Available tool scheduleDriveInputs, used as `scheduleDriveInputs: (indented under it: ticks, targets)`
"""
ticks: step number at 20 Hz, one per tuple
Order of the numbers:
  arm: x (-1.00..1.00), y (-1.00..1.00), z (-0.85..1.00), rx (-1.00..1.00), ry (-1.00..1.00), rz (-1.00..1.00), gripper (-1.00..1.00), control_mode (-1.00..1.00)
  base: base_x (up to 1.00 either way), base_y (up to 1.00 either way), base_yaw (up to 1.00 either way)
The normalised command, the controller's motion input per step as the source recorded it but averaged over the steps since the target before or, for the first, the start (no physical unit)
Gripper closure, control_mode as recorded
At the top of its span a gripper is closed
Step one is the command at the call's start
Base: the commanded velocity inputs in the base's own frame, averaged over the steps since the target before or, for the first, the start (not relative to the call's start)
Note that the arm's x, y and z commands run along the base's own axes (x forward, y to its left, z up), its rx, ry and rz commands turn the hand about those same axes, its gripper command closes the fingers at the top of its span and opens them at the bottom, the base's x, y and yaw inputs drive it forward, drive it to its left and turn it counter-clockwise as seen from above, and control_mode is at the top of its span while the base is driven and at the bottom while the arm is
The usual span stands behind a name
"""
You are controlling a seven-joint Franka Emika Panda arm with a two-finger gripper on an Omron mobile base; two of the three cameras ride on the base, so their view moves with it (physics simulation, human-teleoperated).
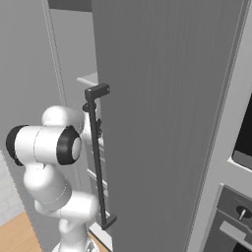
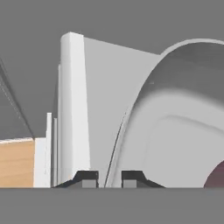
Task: Take the meat container that has the steak and place it on the second highest rack of the freezer. Then take the vegetable container that has the carrot and garlic and place it on the highest rack of the freezer.
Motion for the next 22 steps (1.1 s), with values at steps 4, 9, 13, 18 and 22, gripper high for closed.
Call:
scheduleDriveInputs:
  ticks: [4,9,13,18,22]
  targets:
    - [0.00,0.00,-0.02,-0.02,-0.11,0.01,-1.00,-1.00,0.00,0.00,0.00]
    - [-0.12,0.01,0.04,-0.01,-0.21,0.00,-1.00,-1.00,0.00,0.00,0.00]
    - [-0.63,0.30,0.34,-0.03,-0.17,0.00,-1.00,-1.00,0.00,0.00,0.00]
    - [-0.57,0.58,0.59,-0.01,-0.05,0.00,-1.00,-1.00,0.00,0.00,0.00]
    - [-0.59,0.43,0.64,0.00,-0.02,0.00,-1.00,-1.00,0.00,0.00,0.00]
